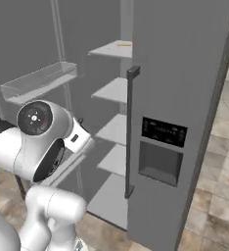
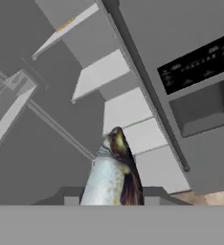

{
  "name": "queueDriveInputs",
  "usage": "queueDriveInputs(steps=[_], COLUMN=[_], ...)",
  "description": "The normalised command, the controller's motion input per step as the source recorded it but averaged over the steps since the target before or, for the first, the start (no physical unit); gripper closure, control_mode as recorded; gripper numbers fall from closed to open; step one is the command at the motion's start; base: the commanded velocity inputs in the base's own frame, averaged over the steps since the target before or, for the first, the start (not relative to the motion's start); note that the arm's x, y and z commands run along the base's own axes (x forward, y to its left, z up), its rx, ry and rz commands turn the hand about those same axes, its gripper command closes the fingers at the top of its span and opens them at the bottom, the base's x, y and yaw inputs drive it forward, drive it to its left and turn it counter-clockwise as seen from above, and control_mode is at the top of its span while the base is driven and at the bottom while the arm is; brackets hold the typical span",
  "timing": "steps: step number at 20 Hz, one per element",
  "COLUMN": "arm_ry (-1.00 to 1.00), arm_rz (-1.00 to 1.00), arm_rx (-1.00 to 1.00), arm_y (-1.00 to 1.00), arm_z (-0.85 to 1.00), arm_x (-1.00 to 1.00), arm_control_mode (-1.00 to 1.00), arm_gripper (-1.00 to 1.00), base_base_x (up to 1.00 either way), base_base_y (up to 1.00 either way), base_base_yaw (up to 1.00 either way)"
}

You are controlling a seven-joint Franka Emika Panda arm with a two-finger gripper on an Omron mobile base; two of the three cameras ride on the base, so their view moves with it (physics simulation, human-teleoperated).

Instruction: Take the fish out of the fridge, briefly rinse it in the sink, and place it on the tray next to the sink.

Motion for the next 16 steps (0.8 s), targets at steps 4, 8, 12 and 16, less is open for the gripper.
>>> queueDriveInputs(steps=[4, 8, 12, 16], arm_ry=[0.0, 0.0, 0.0, 0.0], arm_rz=[0.0, 0.0, 0.0, 0.0], arm_rx=[0.0, 0.0, 0.0, 0.0], arm_y=[0.0, 0.0, 0.0, 0.0], arm_z=[0.0, 0.0, 0.0, 0.0], arm_x=[0.0, 0.0, 0.0, 0.0], arm_control_mode=[1.0, 1.0, 1.0, 1.0], arm_gripper=[1.0, 1.0, 1.0, 1.0], base_base_x=[-1.0, -0.81, -0.54, -0.51], base_base_y=[-0.55, -0.28, -0.02, 0.0], base_base_yaw=[0.64, 0.73, 0.83, 0.81])
